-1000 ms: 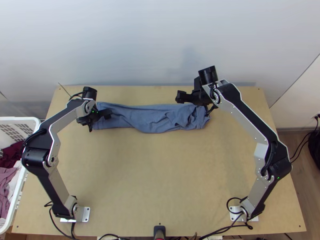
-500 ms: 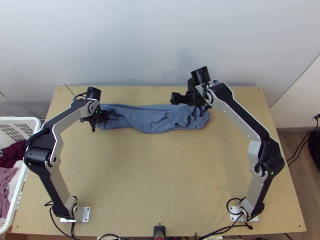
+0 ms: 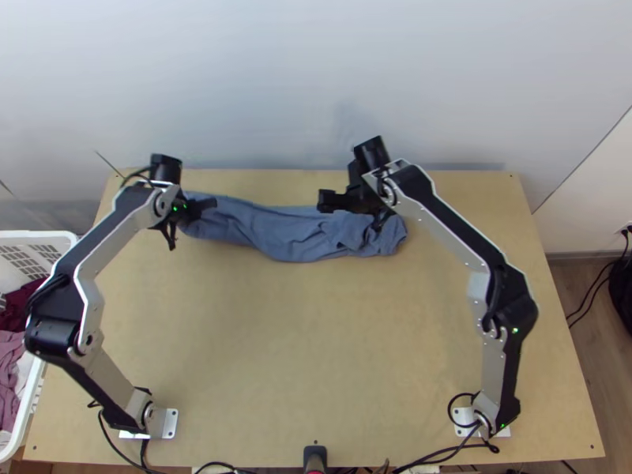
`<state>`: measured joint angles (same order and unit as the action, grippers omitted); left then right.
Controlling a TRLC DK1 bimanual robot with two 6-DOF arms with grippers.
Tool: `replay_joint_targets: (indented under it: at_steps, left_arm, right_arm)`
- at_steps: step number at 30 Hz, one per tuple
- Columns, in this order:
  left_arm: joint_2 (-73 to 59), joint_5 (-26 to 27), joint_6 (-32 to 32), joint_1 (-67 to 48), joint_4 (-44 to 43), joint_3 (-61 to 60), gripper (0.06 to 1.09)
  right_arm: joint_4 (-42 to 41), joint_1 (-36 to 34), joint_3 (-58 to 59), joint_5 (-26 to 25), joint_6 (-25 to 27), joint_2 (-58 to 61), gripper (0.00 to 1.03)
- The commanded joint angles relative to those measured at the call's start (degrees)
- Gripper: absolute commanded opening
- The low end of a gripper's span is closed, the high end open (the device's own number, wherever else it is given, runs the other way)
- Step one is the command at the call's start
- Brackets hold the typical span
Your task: Fold the t-shirt
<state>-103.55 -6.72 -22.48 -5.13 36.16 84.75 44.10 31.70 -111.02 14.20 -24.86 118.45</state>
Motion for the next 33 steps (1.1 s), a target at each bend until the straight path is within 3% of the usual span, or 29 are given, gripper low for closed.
replay_joint_targets:
  at_steps: [1, 9, 20, 33]
  left_arm:
    - [4.06, 0.48, -0.37, 0.38, 1.98, 3.40, 0.10]
    - [5.99, 0.66, -0.37, 0.47, 3.65, 5.51, 0.10]
    - [5.99, 1.71, -1.07, -0.32, 6.64, 10.52, 0.10]
    - [6.34, 2.15, -1.34, 1.35, 8.05, 11.31, 0.10]
  right_arm:
    - [0.46, 3.89, -5.43, 1.54, -0.54, 6.97, 0.99]
    - [3.36, 4.77, -16.42, 3.12, -1.33, 17.95, 0.99]
    - [4.60, 4.24, -16.16, 3.29, -1.42, 23.58, 0.99]
    - [7.14, -0.15, -20.11, 5.14, -2.38, 17.51, 0.99]
